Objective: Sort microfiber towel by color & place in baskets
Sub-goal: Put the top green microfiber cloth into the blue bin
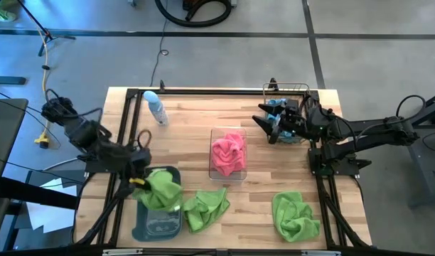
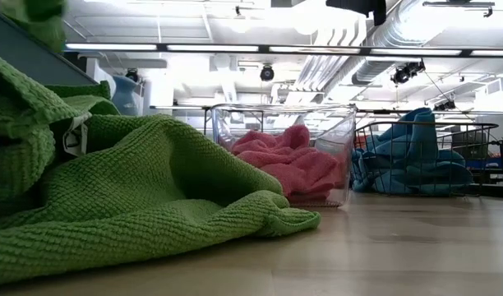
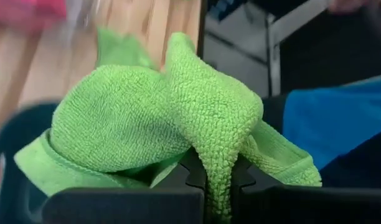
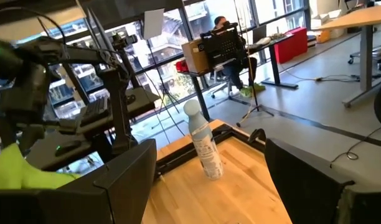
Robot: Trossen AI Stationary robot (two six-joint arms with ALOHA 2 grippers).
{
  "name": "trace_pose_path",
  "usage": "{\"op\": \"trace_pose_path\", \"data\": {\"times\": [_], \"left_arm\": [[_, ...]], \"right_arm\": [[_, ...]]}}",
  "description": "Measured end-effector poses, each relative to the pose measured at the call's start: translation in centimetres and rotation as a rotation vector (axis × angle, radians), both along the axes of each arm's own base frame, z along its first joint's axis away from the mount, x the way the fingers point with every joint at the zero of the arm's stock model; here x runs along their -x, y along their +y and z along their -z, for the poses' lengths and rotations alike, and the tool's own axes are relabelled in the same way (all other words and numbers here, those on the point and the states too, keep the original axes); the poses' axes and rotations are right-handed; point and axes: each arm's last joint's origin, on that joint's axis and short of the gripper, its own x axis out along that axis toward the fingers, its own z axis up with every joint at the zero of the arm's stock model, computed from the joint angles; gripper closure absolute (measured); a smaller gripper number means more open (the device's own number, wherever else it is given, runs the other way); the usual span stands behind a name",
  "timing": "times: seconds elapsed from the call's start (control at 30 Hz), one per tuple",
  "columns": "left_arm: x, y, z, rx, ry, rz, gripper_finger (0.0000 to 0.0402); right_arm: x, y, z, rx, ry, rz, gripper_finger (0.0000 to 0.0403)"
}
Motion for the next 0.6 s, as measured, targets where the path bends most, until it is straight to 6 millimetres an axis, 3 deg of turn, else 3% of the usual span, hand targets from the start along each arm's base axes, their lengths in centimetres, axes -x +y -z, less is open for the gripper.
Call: {"op": "trace_pose_path", "data": {"times": [0.33, 0.6], "left_arm": [[-0.2, -1.5, 6.3, 0.035, 0.346, -0.049, 0.0401], [-4.1, -2.1, 9.4, 0.057, 0.579, -0.079, 0.0401]], "right_arm": [[0.0, 0.0, 0.4, 0.025, 0.058, -0.001, 0.0107], [0.1, 0.0, 1.6, 0.088, 0.211, -0.012, 0.0107]]}}
